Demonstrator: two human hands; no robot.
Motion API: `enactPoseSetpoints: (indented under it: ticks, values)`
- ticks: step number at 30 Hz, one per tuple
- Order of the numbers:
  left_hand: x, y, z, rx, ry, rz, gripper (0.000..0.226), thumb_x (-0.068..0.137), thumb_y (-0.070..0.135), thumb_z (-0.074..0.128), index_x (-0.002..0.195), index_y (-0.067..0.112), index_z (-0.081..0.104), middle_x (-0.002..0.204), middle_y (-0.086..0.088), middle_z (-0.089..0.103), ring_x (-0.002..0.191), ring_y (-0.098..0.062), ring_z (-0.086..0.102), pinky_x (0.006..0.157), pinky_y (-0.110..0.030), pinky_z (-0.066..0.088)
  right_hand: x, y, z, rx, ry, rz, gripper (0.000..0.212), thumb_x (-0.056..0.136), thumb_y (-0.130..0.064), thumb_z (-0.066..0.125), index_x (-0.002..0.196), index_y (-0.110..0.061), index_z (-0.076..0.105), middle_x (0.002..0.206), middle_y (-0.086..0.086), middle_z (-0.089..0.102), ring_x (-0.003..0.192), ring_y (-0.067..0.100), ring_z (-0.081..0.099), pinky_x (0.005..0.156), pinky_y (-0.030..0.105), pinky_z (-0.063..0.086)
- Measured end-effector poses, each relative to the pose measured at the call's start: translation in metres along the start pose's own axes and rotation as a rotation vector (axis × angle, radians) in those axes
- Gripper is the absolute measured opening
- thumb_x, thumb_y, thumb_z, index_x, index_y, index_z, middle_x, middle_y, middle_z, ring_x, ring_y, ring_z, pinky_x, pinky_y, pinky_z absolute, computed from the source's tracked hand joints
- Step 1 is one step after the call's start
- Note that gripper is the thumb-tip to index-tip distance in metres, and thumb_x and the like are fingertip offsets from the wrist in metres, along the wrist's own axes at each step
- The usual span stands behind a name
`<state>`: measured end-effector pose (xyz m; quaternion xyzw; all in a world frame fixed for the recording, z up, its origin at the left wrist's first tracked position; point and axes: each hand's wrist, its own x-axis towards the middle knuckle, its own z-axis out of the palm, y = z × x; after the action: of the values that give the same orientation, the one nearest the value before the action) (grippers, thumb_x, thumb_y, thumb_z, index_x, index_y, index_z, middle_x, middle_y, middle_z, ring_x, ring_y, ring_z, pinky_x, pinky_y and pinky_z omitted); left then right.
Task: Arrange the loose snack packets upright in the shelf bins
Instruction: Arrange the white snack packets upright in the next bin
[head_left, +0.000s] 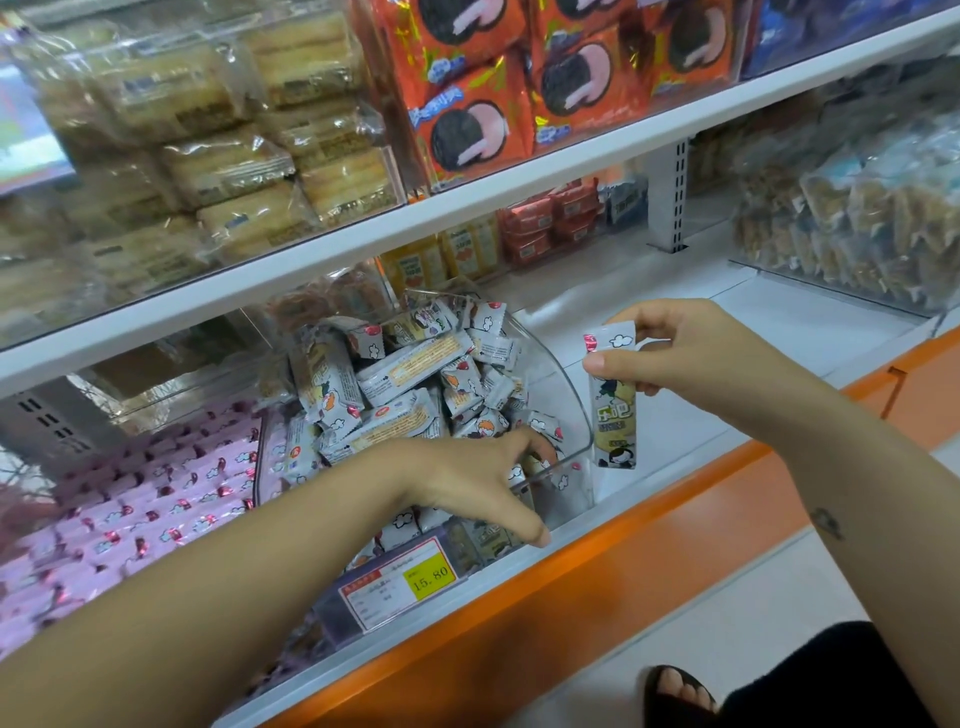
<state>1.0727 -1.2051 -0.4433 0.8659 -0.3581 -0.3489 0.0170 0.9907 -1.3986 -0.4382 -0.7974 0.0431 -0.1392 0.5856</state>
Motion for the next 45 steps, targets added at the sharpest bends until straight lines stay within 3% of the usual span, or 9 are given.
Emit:
enactPoseSetpoints:
  ticks: [12, 19, 24, 26, 29, 35, 37, 40, 45]
  values:
    - [0.004, -0.006, 0.004, -0.016, 0.026, 0.031, 0.101, 0.081, 0.052, 0.068, 0.152, 0.033, -0.002, 0.16, 0.01, 0.009, 0.144, -0.013, 0.018, 0.105, -0.02, 0.019, -0.007, -0.013, 0.008, 0.159, 0.023, -0.205, 0.028, 0.063, -0.035, 0.072, 0.084, -0.018, 0.066, 0.072, -0.003, 0.068, 0.059, 0.007, 0.058, 0.059, 0.017, 0.047]
    - [0.003, -0.011, 0.0, -0.03, 0.088, 0.04, 0.099, 0.079, 0.055, 0.068, 0.153, 0.023, 0.01, 0.159, 0.006, 0.016, 0.143, -0.014, 0.024, 0.114, -0.025, 0.022, 0.0, -0.002, 0.022, 0.008, -0.038, -0.182, 0.019, 0.071, -0.025, 0.078, 0.087, -0.024, 0.067, 0.063, -0.006, 0.066, 0.057, 0.011, 0.058, 0.061, 0.033, 0.046]
    - [-0.008, -0.015, -0.007, 0.0, 0.153, 0.095, 0.076, 0.085, 0.047, 0.065, 0.147, 0.021, 0.03, 0.149, 0.007, 0.037, 0.132, -0.011, 0.04, 0.107, -0.021, 0.031, 0.002, 0.001, 0.038, -0.252, -0.105, -0.244, 0.019, 0.07, -0.029, 0.08, 0.082, -0.022, 0.067, 0.057, -0.018, 0.054, 0.055, -0.003, 0.048, 0.056, 0.01, 0.038]
    - [-0.011, -0.015, -0.007, 0.021, 0.185, 0.096, 0.06, 0.087, 0.046, 0.063, 0.137, 0.021, 0.042, 0.125, 0.01, 0.055, 0.106, -0.005, 0.054, 0.087, -0.009, 0.038, 0.004, 0.001, 0.044, -0.377, -0.103, -0.259, 0.025, 0.069, -0.033, 0.081, 0.087, -0.023, 0.067, 0.067, -0.02, 0.049, 0.067, -0.015, 0.048, 0.06, 0.005, 0.036]
    - [-0.011, -0.012, -0.004, -0.034, 0.313, 0.131, 0.026, 0.089, 0.045, 0.059, 0.091, 0.022, 0.049, 0.072, 0.008, 0.041, 0.058, -0.005, 0.038, 0.054, -0.019, 0.03, 0.008, 0.004, 0.048, -0.511, -0.106, -0.249, 0.031, 0.066, -0.048, 0.078, 0.09, -0.037, 0.061, 0.082, -0.022, 0.046, 0.081, -0.003, 0.046, 0.069, 0.015, 0.035]
    - [-0.011, -0.007, 0.0, 0.013, 0.444, 0.229, 0.02, 0.093, 0.04, 0.055, 0.087, 0.022, 0.048, 0.064, 0.005, 0.044, 0.051, -0.005, 0.038, 0.05, -0.02, 0.028, 0.002, 0.001, 0.045, -0.563, -0.129, -0.287, 0.031, 0.07, -0.05, 0.073, 0.096, -0.034, 0.066, 0.079, -0.024, 0.045, 0.084, -0.003, 0.041, 0.075, 0.019, 0.03]
    - [-0.014, -0.007, -0.003, 0.035, 0.442, 0.228, 0.01, 0.094, 0.04, 0.054, 0.097, 0.032, 0.049, 0.064, 0.007, 0.045, 0.051, -0.003, 0.042, 0.05, -0.02, 0.029, -0.001, 0.001, 0.038, -0.472, -0.084, -0.291, 0.023, 0.072, -0.047, 0.072, 0.091, -0.036, 0.065, 0.073, -0.026, 0.047, 0.079, -0.011, 0.045, 0.068, 0.01, 0.033]
    - [-0.018, -0.005, -0.007, 0.042, 0.433, 0.18, 0.043, 0.096, 0.038, 0.052, 0.135, 0.028, 0.04, 0.055, 0.01, 0.039, 0.046, 0.009, 0.045, 0.044, -0.015, 0.029, 0.001, 0.006, 0.026, -0.367, 0.065, -0.289, 0.011, 0.078, -0.041, 0.069, 0.084, -0.037, 0.062, 0.067, -0.039, 0.052, 0.074, -0.011, 0.047, 0.064, 0.005, 0.035]
    - [-0.013, 0.005, -0.01, 0.144, 0.322, 0.152, 0.056, 0.098, 0.037, 0.048, 0.147, 0.023, 0.027, 0.07, -0.002, 0.049, 0.065, 0.025, 0.046, 0.044, -0.007, 0.03, 0.006, 0.014, 0.02, -0.333, 0.084, -0.242, 0.005, 0.084, -0.029, 0.068, 0.086, -0.025, 0.065, 0.06, -0.043, 0.05, 0.061, 0.0, 0.046, 0.058, 0.004, 0.037]
